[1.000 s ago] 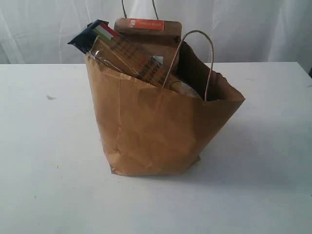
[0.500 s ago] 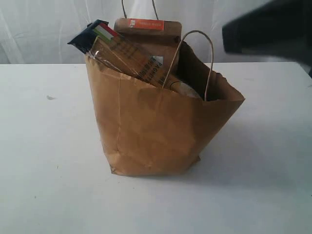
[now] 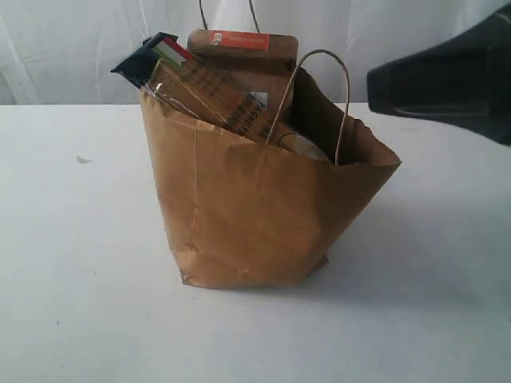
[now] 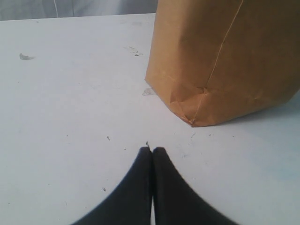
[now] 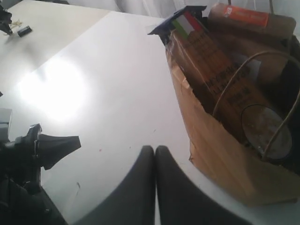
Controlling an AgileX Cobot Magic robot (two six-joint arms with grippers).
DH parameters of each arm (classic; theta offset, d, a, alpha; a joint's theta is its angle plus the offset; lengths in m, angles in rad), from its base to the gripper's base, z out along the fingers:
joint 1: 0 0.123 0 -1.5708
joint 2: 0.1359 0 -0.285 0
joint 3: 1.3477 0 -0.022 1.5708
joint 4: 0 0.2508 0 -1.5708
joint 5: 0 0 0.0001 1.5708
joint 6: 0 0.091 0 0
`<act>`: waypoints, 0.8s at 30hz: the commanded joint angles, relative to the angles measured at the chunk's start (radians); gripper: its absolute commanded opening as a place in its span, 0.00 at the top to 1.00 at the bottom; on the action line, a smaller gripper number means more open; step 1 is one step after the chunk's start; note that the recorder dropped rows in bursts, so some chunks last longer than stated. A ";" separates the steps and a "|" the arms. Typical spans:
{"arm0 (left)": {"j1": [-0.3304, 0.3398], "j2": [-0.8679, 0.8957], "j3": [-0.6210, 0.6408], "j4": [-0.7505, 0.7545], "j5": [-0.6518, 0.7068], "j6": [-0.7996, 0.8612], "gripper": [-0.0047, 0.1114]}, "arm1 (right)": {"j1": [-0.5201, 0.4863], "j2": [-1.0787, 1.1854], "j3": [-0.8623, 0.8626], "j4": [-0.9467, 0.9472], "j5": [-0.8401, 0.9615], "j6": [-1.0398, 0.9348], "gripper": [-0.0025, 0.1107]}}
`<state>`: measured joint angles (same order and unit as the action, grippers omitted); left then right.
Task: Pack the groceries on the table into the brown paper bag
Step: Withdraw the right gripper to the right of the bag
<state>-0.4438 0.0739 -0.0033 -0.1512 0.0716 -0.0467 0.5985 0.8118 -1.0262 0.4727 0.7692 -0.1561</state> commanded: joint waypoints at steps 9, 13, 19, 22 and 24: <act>0.003 -0.005 0.003 -0.004 0.004 0.002 0.96 | -0.101 -0.294 0.570 0.000 -0.473 0.000 0.98; 0.003 -0.005 0.003 -0.004 0.004 0.002 0.96 | -0.184 -0.471 0.712 -0.002 -0.530 -0.072 0.98; 0.003 -0.005 0.003 -0.004 0.004 0.002 0.96 | -0.288 -0.655 0.853 -0.002 -0.565 -0.109 0.98; 0.003 -0.005 0.003 -0.004 0.004 0.002 0.96 | -0.331 -0.715 0.904 -0.002 -0.568 -0.109 0.98; 0.003 -0.005 0.003 -0.004 0.004 0.002 0.96 | -0.351 -0.750 0.934 -0.002 -0.568 -0.109 0.98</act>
<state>-0.4438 0.0739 -0.0033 -0.1512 0.0716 -0.0467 0.2751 0.1024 -0.1267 0.4727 0.2212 -0.2539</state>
